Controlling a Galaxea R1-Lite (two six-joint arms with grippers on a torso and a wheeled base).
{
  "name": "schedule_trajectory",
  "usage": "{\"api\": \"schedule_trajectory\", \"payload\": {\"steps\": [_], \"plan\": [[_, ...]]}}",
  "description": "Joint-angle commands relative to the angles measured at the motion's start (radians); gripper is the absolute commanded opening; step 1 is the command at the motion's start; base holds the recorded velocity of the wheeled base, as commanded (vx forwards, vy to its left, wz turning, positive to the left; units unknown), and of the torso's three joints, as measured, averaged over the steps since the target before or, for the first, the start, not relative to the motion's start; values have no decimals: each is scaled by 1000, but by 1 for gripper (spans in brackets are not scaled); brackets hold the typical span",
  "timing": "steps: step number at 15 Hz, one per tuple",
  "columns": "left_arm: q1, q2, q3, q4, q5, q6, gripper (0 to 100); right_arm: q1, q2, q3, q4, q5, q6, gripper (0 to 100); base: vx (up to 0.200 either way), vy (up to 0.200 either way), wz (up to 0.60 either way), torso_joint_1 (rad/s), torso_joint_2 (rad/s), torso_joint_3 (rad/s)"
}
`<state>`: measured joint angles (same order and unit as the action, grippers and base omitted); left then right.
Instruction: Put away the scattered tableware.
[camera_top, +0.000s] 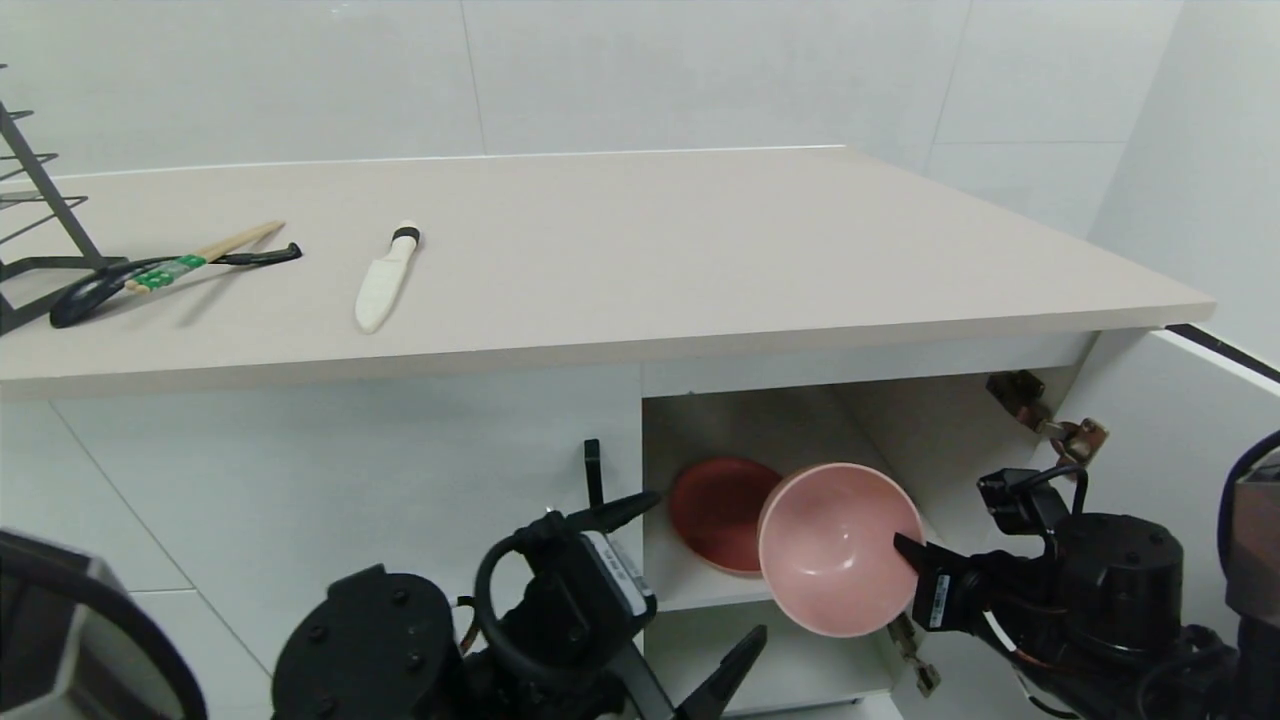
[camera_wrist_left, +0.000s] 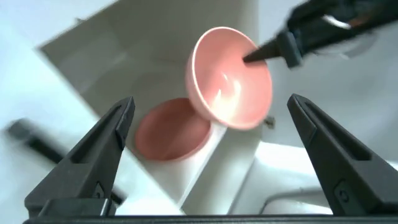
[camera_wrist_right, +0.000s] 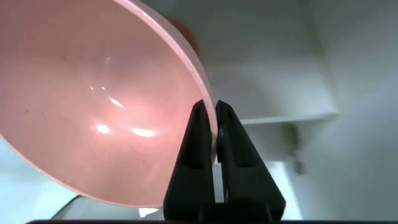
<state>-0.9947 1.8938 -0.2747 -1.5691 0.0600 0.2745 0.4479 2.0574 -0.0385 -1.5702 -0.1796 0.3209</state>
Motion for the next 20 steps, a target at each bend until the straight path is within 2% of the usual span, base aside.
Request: {"api": "schedule_trajectory", "payload": {"steps": [1,2,3,4,7,9,13,14,16,17,18,19,20], "plan": [[71,-104,78,-2,-74,6,100,2,9,20,-1,-51,-2,0,0,0,0,0,0,0],[94,-117,111,-2,-137,3,100,5,18,25,-1,-92,-11,0,0,0,0,0,0,0],[120,-130,164,-2,-235,5,100,6,30,34,-1,-164,-31,0,0,0,0,0,0,0],[134,-145,195,-2,-273,-1,100,15,29,37,-1,-186,-31,0,0,0,0,0,0,0],[134,-225,275,-2,-278,-1,100,71,18,34,-1,-186,43,0,0,0,0,0,0,0],[149,-320,275,-2,-273,-3,100,120,-7,29,-1,-186,87,0,0,0,0,0,0,0],[174,-420,275,23,-258,-1,100,140,46,-34,-1,-184,95,0,0,0,0,0,0,0],[177,-449,275,61,-258,-1,100,140,52,-55,-1,-182,95,0,0,0,0,0,0,0],[220,-553,275,241,-258,-3,100,138,76,-92,-1,-179,93,0,0,0,0,0,0,0],[229,-595,275,297,-258,-3,100,138,82,-98,-1,-178,93,0,0,0,0,0,0,0],[255,-723,275,462,-259,-8,100,135,101,-121,-1,-147,93,0,0,0,0,0,0,0],[298,-812,275,557,-261,-24,100,120,104,-142,-1,-95,90,0,0,0,0,0,0,0],[323,-872,275,600,-266,-54,100,87,113,-167,-1,-34,80,0,0,0,0,0,0,0]]}}
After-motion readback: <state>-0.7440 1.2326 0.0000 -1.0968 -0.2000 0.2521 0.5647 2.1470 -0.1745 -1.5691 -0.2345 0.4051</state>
